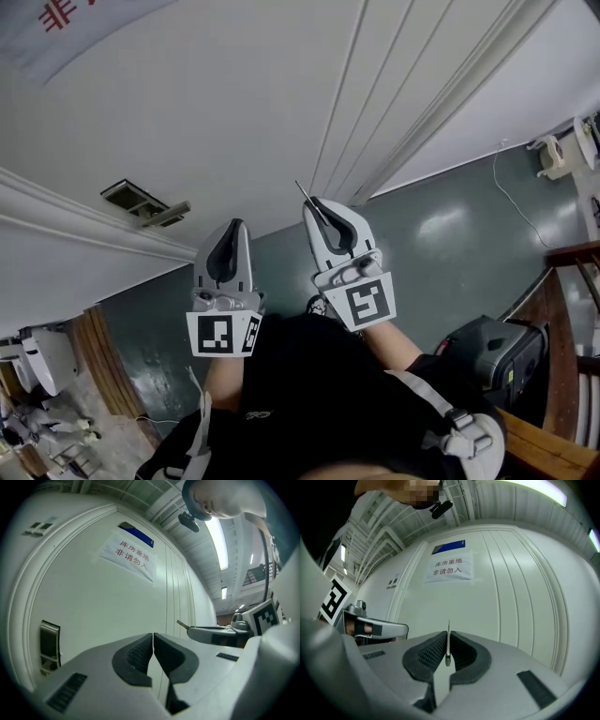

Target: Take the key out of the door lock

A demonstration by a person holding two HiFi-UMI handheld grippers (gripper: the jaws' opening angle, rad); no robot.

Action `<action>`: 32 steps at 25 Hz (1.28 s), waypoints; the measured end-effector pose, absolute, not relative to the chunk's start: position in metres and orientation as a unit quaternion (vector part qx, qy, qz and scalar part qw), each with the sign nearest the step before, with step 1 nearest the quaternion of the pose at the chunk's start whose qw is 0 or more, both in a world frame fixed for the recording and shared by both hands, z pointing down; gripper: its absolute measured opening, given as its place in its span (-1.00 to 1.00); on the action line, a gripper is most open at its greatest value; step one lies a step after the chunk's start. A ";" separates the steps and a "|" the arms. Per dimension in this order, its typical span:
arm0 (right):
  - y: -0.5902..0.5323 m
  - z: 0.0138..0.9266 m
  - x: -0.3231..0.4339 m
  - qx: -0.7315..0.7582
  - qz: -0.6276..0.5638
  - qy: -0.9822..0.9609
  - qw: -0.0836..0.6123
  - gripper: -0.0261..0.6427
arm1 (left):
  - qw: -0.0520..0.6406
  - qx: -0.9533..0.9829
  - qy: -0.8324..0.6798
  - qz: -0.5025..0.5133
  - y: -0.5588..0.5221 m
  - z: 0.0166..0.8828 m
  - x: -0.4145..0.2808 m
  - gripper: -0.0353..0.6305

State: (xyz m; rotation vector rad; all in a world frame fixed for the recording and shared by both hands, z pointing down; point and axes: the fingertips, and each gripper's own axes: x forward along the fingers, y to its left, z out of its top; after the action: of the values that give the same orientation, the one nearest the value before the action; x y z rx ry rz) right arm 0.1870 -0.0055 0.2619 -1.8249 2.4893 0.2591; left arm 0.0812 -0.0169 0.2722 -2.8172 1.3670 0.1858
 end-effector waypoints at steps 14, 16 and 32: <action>-0.003 0.258 0.198 -0.605 0.090 0.791 0.019 -0.83 | 0.010 -0.900 0.433 0.059 -0.013 0.269 0.079 -0.82; -0.001 0.256 0.198 -0.603 0.091 0.792 0.022 -0.83 | 0.011 -0.900 0.433 0.058 -0.011 0.269 0.078 -0.82; 0.006 0.262 0.201 -0.598 0.091 0.796 0.015 -0.83 | 0.000 -0.900 0.432 0.046 -0.003 0.277 0.086 -0.82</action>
State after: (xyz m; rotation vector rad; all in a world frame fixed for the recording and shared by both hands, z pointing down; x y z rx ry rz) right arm 0.2005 0.0059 0.2624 -1.8616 2.4773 0.2846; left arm 0.0858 -0.0028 0.2771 -2.8295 1.3589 0.1431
